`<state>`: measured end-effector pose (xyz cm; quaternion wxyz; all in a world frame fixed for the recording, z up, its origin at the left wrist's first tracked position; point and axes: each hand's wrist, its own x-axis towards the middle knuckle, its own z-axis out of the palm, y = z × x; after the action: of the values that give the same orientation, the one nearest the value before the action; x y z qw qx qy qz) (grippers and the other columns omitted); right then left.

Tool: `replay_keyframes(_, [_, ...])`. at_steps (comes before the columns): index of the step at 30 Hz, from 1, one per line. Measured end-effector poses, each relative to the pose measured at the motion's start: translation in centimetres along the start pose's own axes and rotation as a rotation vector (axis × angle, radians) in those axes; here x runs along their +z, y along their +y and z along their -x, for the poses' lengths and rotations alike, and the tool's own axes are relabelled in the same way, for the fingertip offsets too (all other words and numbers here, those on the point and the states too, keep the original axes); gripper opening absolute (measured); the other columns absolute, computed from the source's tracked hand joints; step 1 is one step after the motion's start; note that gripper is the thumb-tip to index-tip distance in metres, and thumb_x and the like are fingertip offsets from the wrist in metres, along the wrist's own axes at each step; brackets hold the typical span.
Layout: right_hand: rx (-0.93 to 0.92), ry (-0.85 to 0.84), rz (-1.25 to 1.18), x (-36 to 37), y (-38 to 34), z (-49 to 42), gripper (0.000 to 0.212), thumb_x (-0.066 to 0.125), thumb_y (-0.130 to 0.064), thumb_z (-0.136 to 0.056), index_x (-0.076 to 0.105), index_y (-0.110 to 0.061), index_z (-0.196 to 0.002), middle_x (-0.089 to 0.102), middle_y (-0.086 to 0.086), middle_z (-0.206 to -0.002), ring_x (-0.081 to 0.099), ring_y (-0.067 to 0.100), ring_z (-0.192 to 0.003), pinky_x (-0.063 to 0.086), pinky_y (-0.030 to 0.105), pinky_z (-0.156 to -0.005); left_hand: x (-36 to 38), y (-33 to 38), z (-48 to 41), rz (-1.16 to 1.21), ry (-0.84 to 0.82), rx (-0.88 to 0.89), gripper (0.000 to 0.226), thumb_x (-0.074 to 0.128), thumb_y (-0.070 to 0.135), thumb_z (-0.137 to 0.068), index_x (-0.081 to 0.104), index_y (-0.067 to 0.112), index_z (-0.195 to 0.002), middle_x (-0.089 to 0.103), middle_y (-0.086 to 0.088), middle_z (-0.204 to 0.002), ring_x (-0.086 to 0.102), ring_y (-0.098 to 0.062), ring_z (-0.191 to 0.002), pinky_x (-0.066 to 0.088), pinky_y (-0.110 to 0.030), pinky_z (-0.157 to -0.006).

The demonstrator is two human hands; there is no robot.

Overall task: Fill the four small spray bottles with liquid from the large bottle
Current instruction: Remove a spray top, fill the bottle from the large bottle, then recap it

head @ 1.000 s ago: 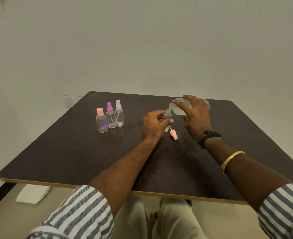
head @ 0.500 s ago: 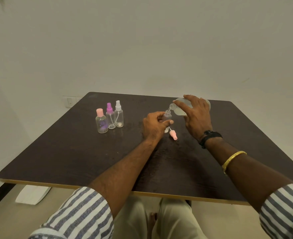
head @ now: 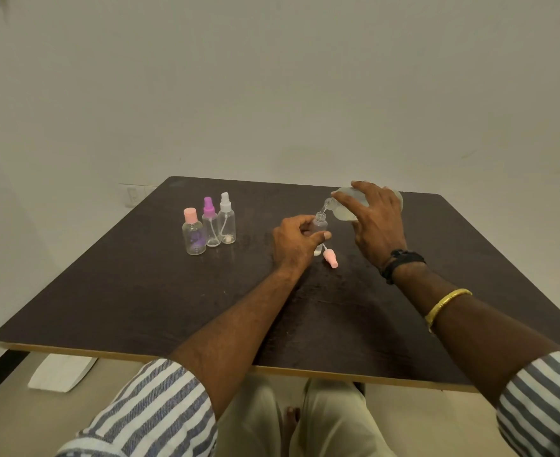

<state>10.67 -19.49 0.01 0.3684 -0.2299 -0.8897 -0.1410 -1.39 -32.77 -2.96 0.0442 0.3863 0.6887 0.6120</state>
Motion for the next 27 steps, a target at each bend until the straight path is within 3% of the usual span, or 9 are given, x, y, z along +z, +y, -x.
replay_keyframes(12, [-0.002, 0.011, -0.013, -0.22, -0.1, 0.04, 0.08, 0.069, 0.008, -0.075, 0.053, -0.035, -0.139, 0.05, 0.01, -0.143, 0.046, 0.034, -0.129, 0.032, 0.054, -0.11, -0.19, 0.04, 0.01, -0.001, 0.001, -0.006, 0.039, 0.088, 0.025, -0.074, 0.077, 0.016, -0.11, 0.078, 0.002, -0.095, 0.072, -0.006, -0.085, 0.061, -0.026, -0.079])
replay_keyframes(27, [-0.003, 0.007, -0.015, -0.29, -0.14, 0.23, 0.079, 0.068, 0.009, -0.075, 0.053, -0.035, -0.139, 0.05, 0.01, -0.142, 0.046, 0.033, -0.129, 0.033, 0.053, -0.11, 0.18, -0.28, -0.12, -0.019, -0.003, -0.008, 0.043, 0.087, 0.03, -0.074, 0.076, 0.016, -0.113, 0.077, 0.001, -0.1, 0.072, -0.009, -0.09, 0.062, -0.032, -0.083])
